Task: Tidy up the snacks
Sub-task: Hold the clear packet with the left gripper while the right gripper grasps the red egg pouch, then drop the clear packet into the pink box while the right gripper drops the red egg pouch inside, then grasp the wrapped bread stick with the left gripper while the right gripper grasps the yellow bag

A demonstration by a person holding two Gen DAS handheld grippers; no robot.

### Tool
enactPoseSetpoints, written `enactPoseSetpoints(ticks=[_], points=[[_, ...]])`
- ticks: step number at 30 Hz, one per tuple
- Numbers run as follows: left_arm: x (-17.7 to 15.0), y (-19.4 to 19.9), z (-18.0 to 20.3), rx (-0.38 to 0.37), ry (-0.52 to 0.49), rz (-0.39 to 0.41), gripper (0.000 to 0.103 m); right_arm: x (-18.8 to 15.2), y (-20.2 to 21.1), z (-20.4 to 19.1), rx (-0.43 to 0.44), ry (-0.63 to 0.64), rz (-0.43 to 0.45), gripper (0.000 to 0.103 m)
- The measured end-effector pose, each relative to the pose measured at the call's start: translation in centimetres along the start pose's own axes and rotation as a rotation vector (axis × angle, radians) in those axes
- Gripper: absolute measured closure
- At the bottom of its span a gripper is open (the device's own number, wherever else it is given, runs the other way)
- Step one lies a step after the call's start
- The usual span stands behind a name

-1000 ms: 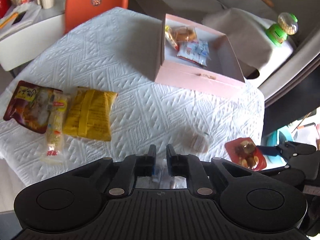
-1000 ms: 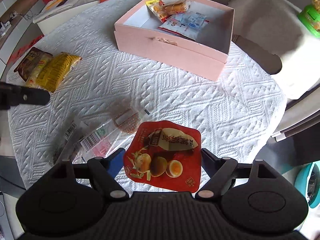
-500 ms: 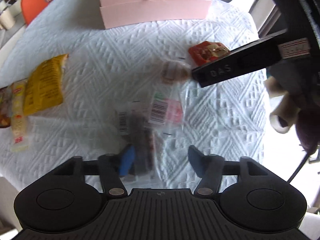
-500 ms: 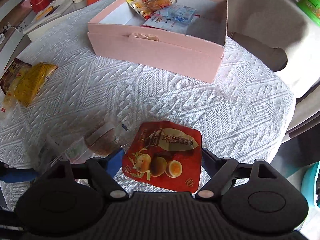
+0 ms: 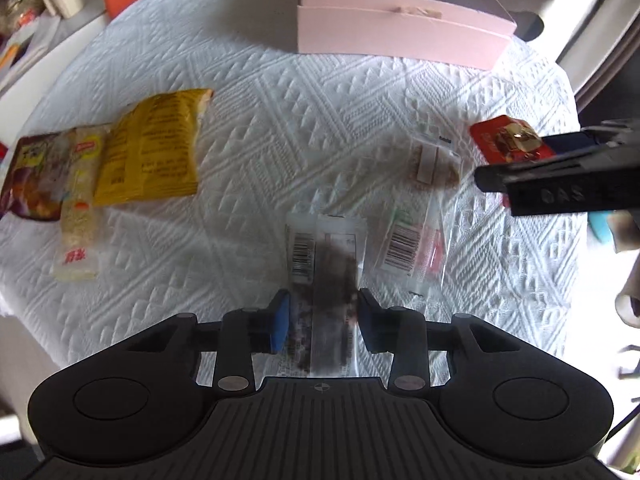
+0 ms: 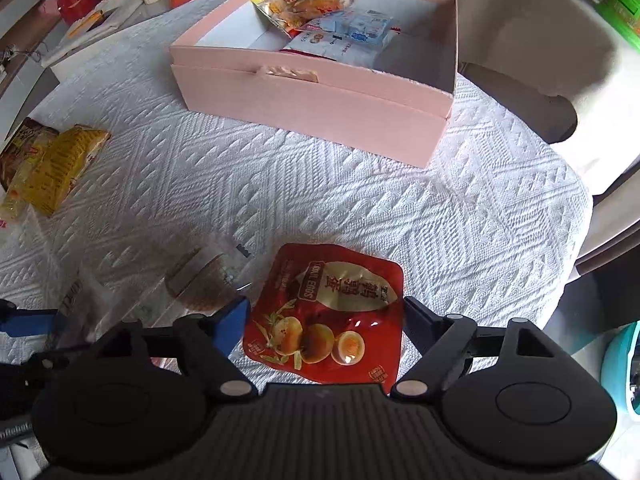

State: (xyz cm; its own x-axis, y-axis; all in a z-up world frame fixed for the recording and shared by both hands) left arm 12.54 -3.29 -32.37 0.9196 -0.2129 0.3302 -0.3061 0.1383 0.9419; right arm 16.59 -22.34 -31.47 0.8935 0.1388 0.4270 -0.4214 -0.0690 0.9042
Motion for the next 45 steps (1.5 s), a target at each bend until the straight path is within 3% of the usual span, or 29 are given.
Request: enactPoseSetpoints(ticks=[3, 6, 10, 13, 14, 16, 18, 22, 25, 29, 30, 32, 34, 38, 42, 45], points=[[0.3, 2.5, -0.5, -0.004, 0.022, 0.029, 0.063, 0.0, 2.6, -0.5, 0.017, 0.048, 0.036, 0.021], [3.5, 6.9, -0.5, -0.08, 0.092, 0.115, 0.063, -0.2, 4.9, -0.4, 0.046, 0.053, 0.042, 0.021], [13.0, 13.0, 1.2, -0.152, 0.062, 0.359, 0.061, 0.9, 7.0, 0.7, 0.048, 0.023, 0.055, 0.021], [20.5, 13.7, 3.6, -0.204, 0.007, 0.467, 0.055, 2.6, 8.6, 1.3, 0.041, 0.008, 0.095, 0.021], [22.5, 12.5, 4.2, -0.227, 0.0, 0.466, 0.056, 3.3, 9.1, 1.5, 0.04, 0.008, 0.116, 0.021], [25.2, 8.4, 4.6, -0.267, 0.05, 0.392, 0.056, 4.6, 9.7, 1.7, 0.041, 0.012, 0.152, 0.021], [25.8, 5.6, 3.6, -0.271, 0.132, 0.35, 0.058, 5.9, 10.0, 1.8, 0.041, 0.01, 0.182, 0.021], [23.1, 6.0, 0.1, -0.263, 0.253, 0.403, 0.058, 7.8, 10.8, 2.7, 0.023, 0.002, 0.251, 0.021], [19.2, 4.9, -2.7, -0.204, 0.324, 0.339, 0.058, 10.4, 11.1, 3.6, 0.033, -0.016, 0.305, 0.021], [13.0, 2.9, -4.9, -0.176, 0.436, 0.238, 0.058, 18.5, 10.9, 4.2, 0.008, -0.049, 0.472, 0.019], [11.4, 2.7, -5.4, -0.168, 0.459, 0.22, 0.058, 20.0, 10.1, 4.1, -0.01, -0.037, 0.485, 0.016], [8.3, 2.8, -6.6, -0.153, 0.501, 0.2, 0.058, 21.2, 7.8, 3.6, -0.038, 0.0, 0.419, 0.016], [5.7, 3.0, -7.8, -0.121, 0.524, 0.19, 0.058, 20.1, 6.6, 3.0, 0.003, -0.01, 0.365, 0.016], [1.4, 4.2, -11.5, -0.019, 0.572, 0.204, 0.058, 14.6, 4.4, 0.3, 0.085, 0.029, 0.253, 0.016], [-0.1, 5.1, -15.6, 0.028, 0.652, 0.239, 0.058, 9.9, 2.6, -3.4, 0.114, 0.093, 0.161, 0.016], [0.0, 5.4, -17.3, 0.026, 0.659, 0.26, 0.058, 8.0, 2.0, -6.3, 0.143, 0.143, 0.144, 0.016]])
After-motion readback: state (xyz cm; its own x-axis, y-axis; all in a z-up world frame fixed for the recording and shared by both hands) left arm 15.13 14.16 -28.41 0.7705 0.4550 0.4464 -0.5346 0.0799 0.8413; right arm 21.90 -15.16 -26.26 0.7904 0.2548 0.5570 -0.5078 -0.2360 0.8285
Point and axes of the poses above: each gripper's, at about its wrist camera, not at the fingertips, and y roughly against the way its jaws point, z to its right, x to its top, the point moved 8 cm from there along -y, roughly the way its jaws point, and after that the axes turned 3 degrees about z, right-handed, at the moved point
